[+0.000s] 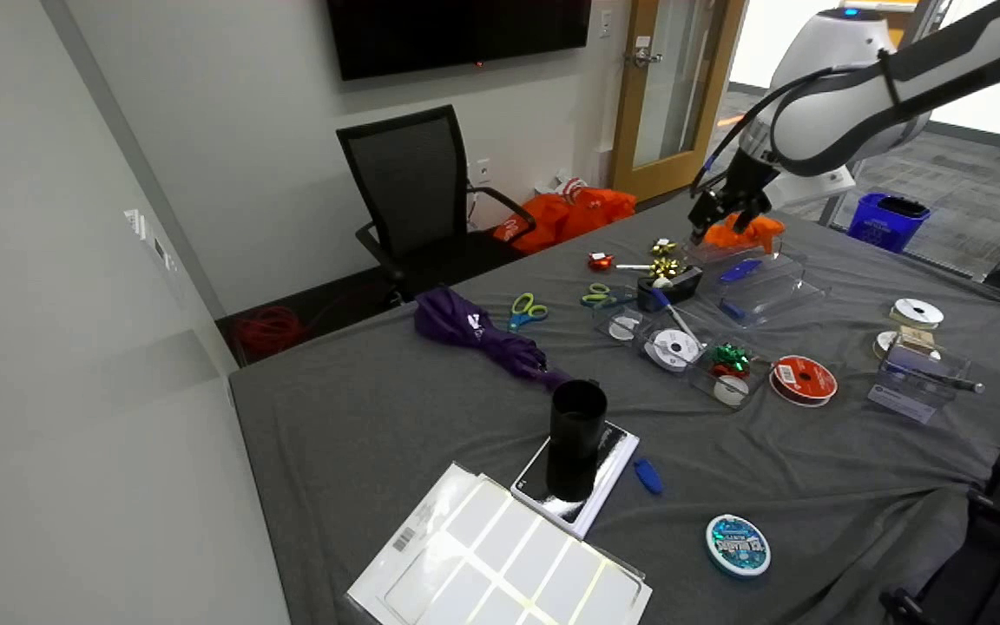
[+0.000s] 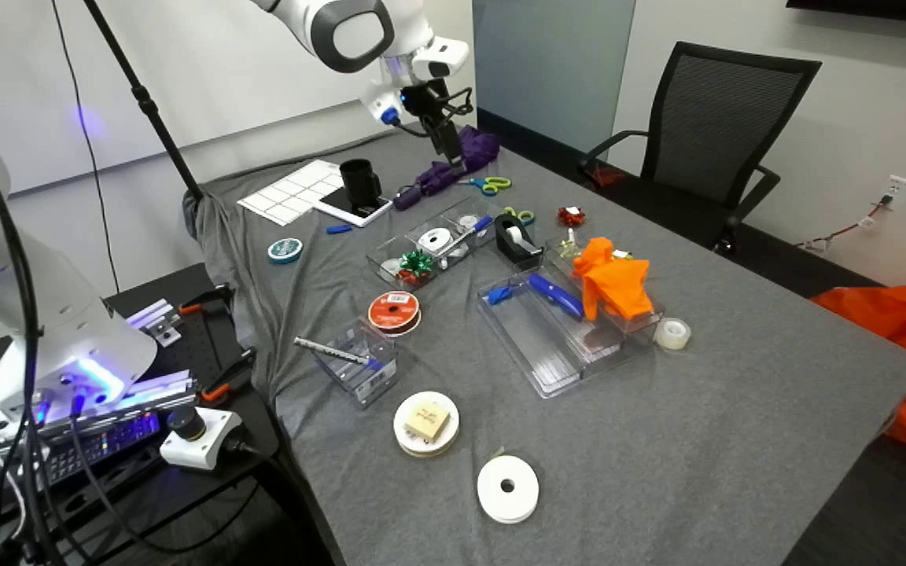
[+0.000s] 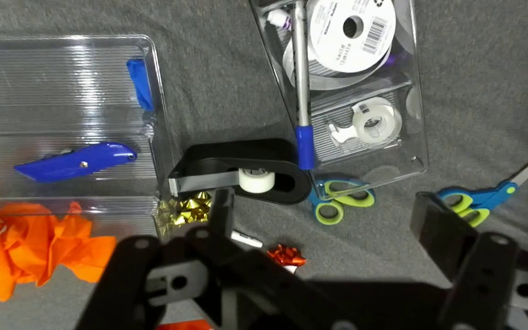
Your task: Remove the blue marker from the container on the back left side of the table and put it in the container at the front.
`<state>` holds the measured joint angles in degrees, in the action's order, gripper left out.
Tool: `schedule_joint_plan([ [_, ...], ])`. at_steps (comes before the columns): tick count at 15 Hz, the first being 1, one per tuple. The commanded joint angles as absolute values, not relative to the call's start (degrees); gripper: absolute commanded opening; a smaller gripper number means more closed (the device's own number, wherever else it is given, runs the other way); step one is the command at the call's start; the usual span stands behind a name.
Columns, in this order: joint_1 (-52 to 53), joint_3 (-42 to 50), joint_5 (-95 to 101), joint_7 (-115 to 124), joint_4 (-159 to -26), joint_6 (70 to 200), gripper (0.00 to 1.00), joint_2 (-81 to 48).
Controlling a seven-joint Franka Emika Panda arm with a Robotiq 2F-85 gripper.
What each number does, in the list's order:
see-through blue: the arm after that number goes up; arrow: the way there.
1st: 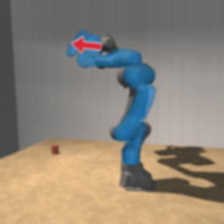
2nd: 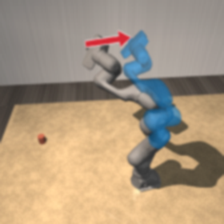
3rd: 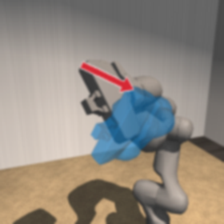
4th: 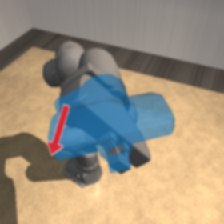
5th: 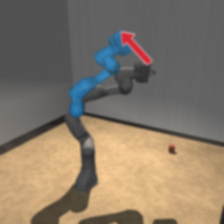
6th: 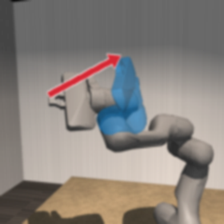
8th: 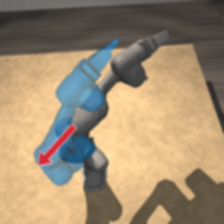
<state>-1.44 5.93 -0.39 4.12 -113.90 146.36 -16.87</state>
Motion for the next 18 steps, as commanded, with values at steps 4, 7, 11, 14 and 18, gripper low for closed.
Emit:
schedule_joint_plan([
  [4,-2.63,4.37,-1.95,4.63,-97.69,142.54,1.00,-33.92],
  [7,-3.45,2.74,-3.03,2.86,-92.64,142.59,1.00,-39.40],
  [11,-2.61,3.26,-1.73,3.79,-87.92,141.52,1.00,-44.53],
  [14,-2.27,3.68,-1.21,4.21,-85.39,140.18,1.00,-47.06],
  [18,-2.03,4.19,-0.45,4.41,-82.87,138.09,0.75,-49.29],
])
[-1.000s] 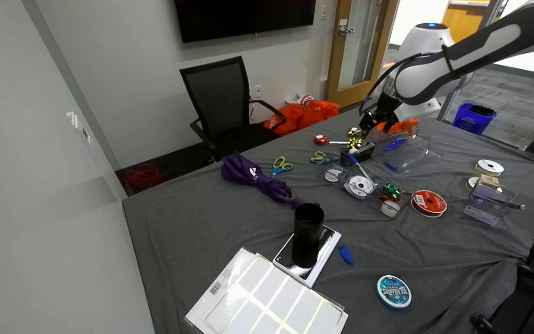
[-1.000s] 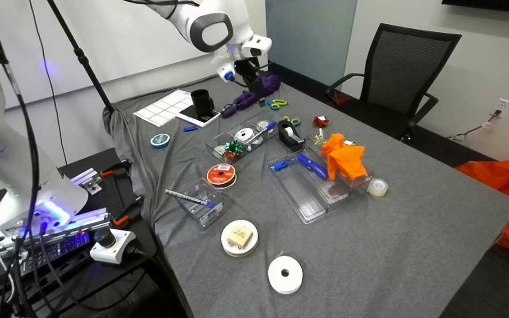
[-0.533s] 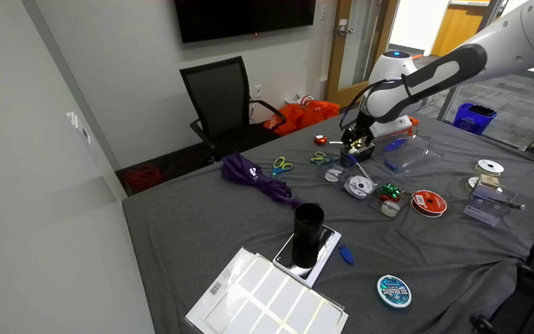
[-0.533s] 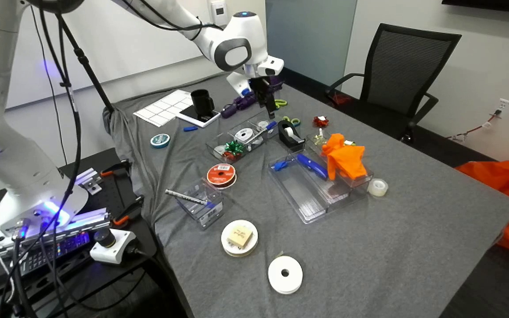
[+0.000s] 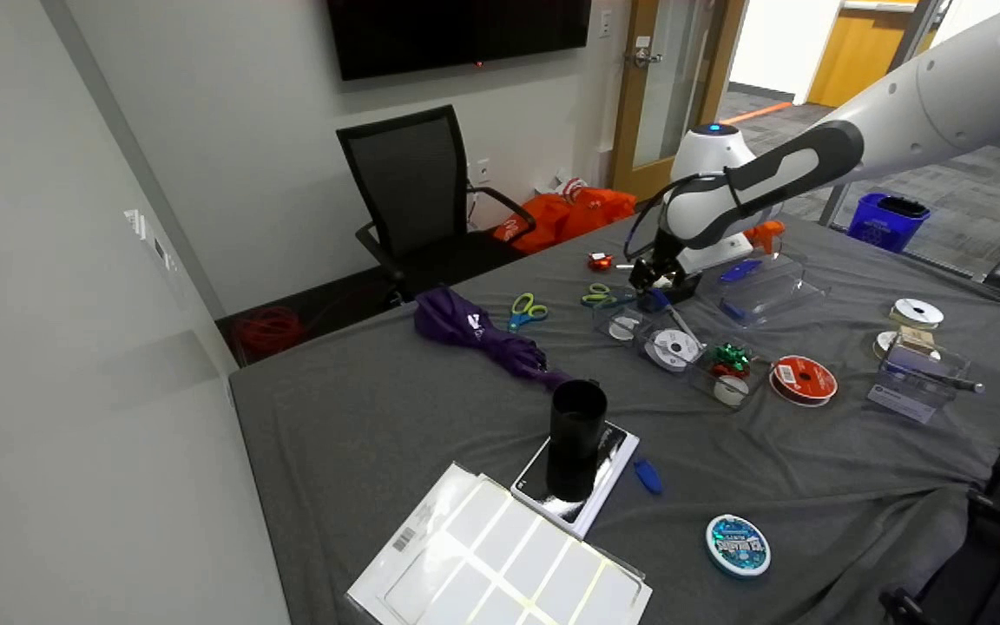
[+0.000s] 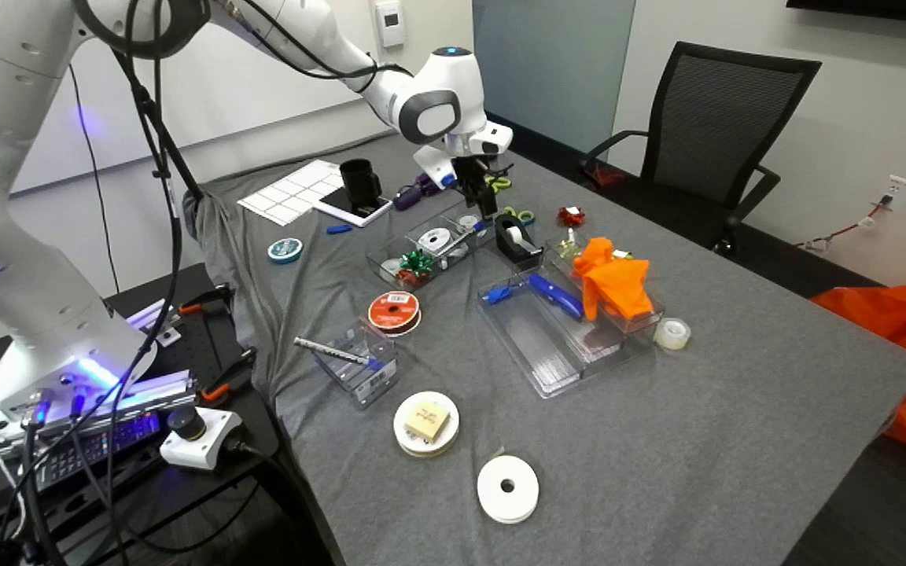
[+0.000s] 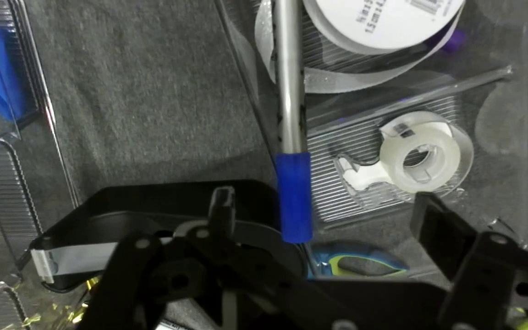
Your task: Remove the blue marker from the container on the back left side of the table and put it in the container at the front.
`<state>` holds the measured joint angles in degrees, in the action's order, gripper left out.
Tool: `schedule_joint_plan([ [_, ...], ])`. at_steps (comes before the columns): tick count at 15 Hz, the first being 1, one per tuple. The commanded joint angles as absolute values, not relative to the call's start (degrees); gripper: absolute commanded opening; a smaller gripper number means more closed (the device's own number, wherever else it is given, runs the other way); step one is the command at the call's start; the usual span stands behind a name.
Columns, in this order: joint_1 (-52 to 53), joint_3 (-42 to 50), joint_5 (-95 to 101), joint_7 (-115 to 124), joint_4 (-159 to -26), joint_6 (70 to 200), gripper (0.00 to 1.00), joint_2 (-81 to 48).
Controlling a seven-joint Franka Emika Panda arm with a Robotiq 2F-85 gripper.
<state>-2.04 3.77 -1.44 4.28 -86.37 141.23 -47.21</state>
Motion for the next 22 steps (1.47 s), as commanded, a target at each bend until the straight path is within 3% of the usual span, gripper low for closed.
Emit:
schedule_joint_plan([
  [1,-1.89,4.46,-0.25,4.77,-82.38,137.36,0.73,-49.59],
  [11,-1.80,6.19,1.07,5.80,-77.99,134.57,0.02,-52.08],
  [22,-5.19,2.96,-1.80,0.55,-83.04,136.97,0.05,-45.72],
])
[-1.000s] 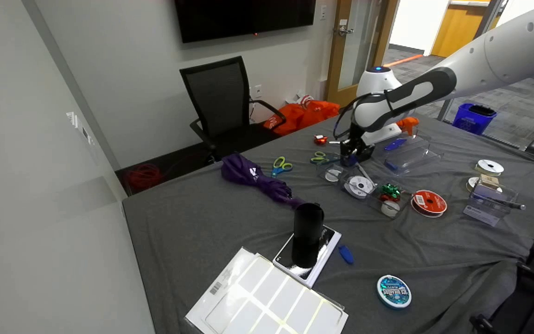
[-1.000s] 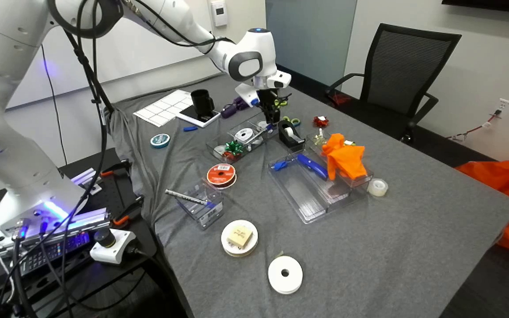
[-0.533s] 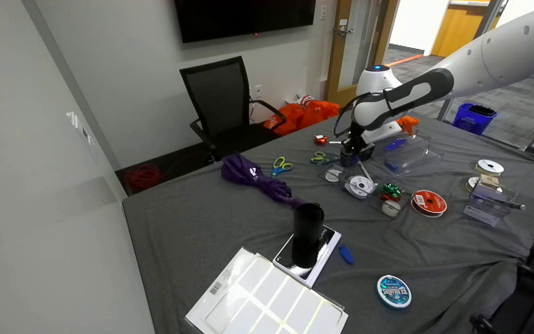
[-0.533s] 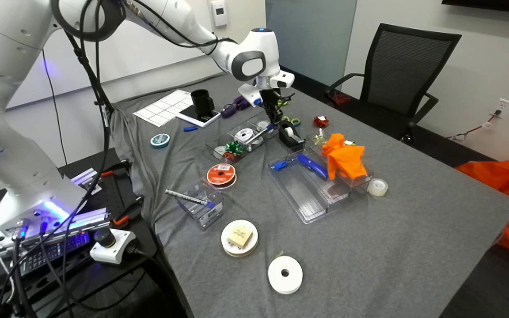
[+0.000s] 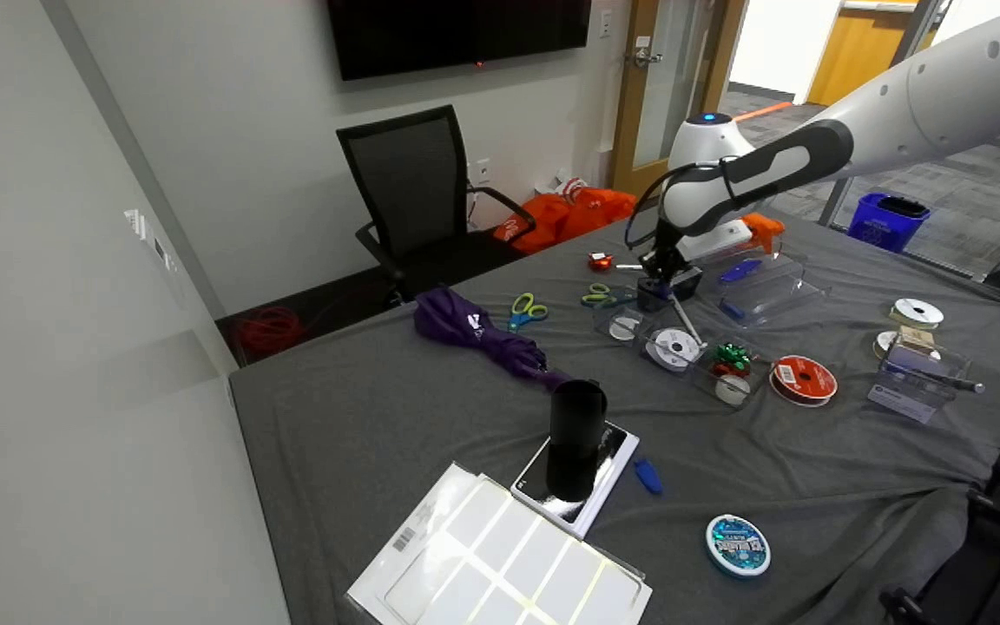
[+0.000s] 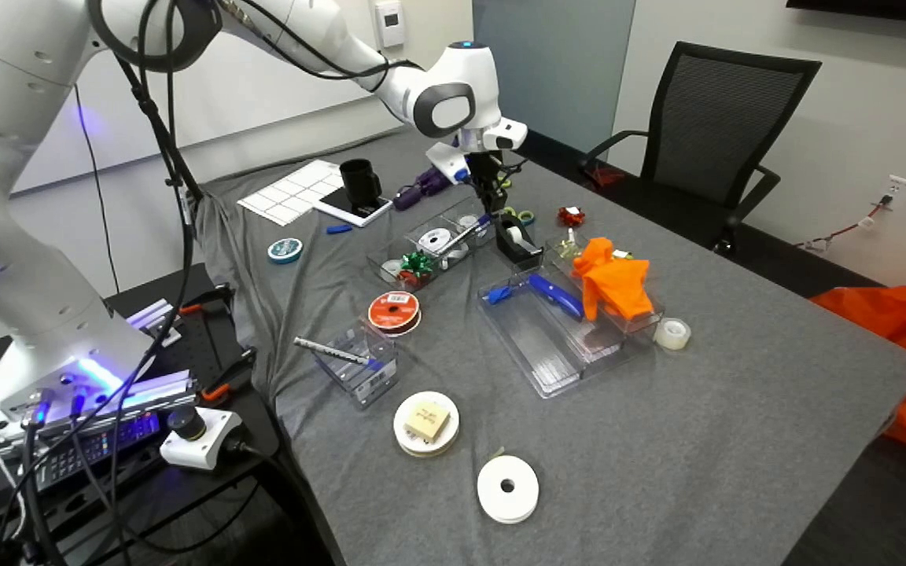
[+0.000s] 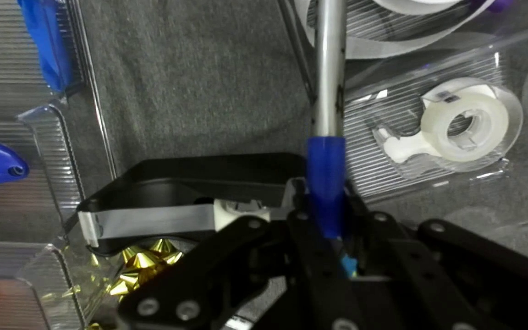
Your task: Remove the blue marker from the container on the back left side of the table and put it in the container at the front.
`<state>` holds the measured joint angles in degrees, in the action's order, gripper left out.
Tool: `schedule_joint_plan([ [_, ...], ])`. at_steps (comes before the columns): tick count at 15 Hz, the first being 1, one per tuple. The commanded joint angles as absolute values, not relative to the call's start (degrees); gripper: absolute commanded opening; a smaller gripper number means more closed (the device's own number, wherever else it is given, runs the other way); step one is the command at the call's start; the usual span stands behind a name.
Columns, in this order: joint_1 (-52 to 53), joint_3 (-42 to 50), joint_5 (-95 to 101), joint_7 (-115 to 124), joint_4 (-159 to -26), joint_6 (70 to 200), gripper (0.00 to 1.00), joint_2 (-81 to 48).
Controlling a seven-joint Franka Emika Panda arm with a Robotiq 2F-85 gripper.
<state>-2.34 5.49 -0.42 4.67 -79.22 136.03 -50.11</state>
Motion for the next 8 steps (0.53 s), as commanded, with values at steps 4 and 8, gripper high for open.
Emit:
schedule_joint_plan([
  [4,-10.37,-0.87,-5.57,-8.67,-86.98,138.50,0.05,-40.64],
  [8,-15.00,-2.97,-8.13,-19.36,-91.26,136.96,0.05,-35.77],
])
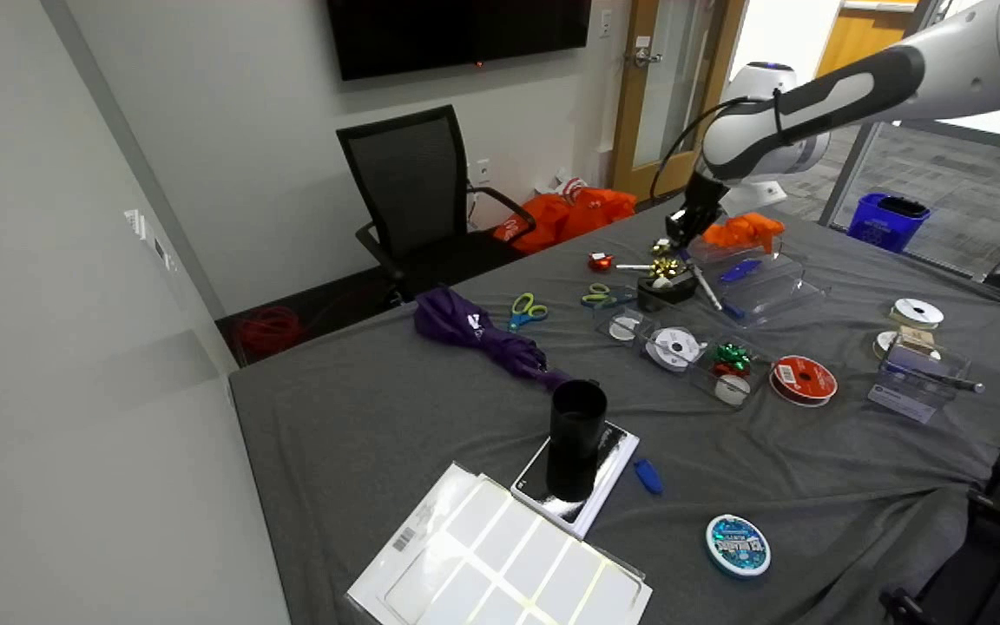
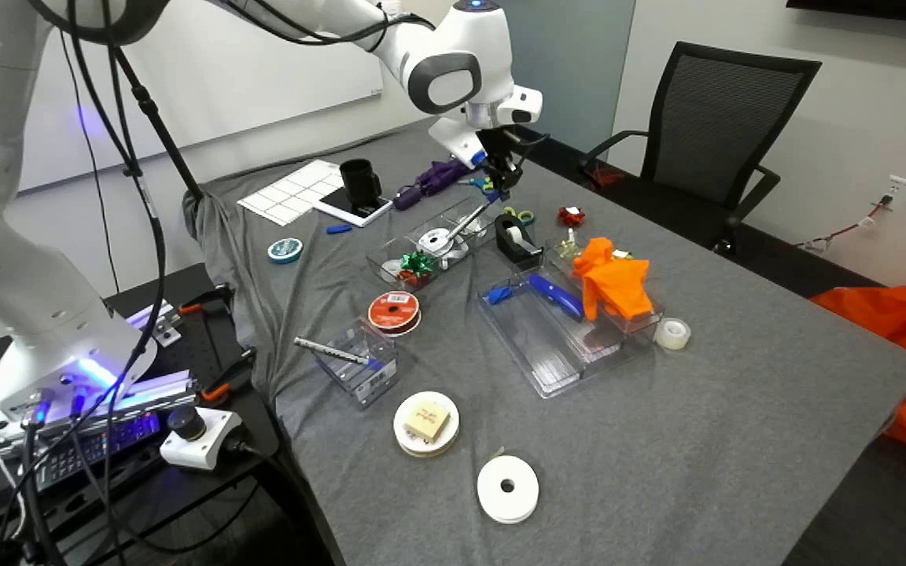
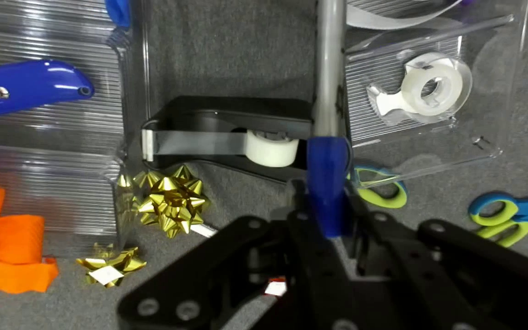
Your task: Remove the blue marker from the container on the back left side of the table and put it in the container at the front.
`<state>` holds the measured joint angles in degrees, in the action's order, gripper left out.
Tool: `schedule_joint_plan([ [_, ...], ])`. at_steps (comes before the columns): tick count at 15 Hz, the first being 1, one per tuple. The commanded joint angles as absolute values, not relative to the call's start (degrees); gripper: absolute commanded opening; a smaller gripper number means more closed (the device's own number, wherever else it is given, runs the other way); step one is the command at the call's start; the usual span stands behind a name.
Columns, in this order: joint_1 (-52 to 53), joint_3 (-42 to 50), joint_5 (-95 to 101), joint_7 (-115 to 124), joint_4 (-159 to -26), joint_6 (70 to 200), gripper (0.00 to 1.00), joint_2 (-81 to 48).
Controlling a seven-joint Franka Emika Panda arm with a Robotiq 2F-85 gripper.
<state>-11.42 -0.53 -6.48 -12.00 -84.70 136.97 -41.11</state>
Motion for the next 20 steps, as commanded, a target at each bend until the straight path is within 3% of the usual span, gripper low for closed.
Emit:
schedule_joint_plan([
  [1,-16.37,-3.78,-9.14,-22.44,-92.51,136.44,0.05,-34.45],
  [13,-33.15,-13.45,-22.75,-69.28,-111.07,127.32,0.05,-18.80],
  [15,-34.92,-12.55,-23.02,-77.05,-113.09,124.11,0.05,-17.52],
  [16,-30.72,-7.08,-24.73,-79.41,-113.67,122.93,0.05,-16.83],
  [17,-28.10,-5.87,-24.03,-74.79,-109.99,124.17,0.18,-19.63],
  [20,-27.75,-3.42,-24.95,-78.89,-111.49,122.83,0.18,-18.76],
])
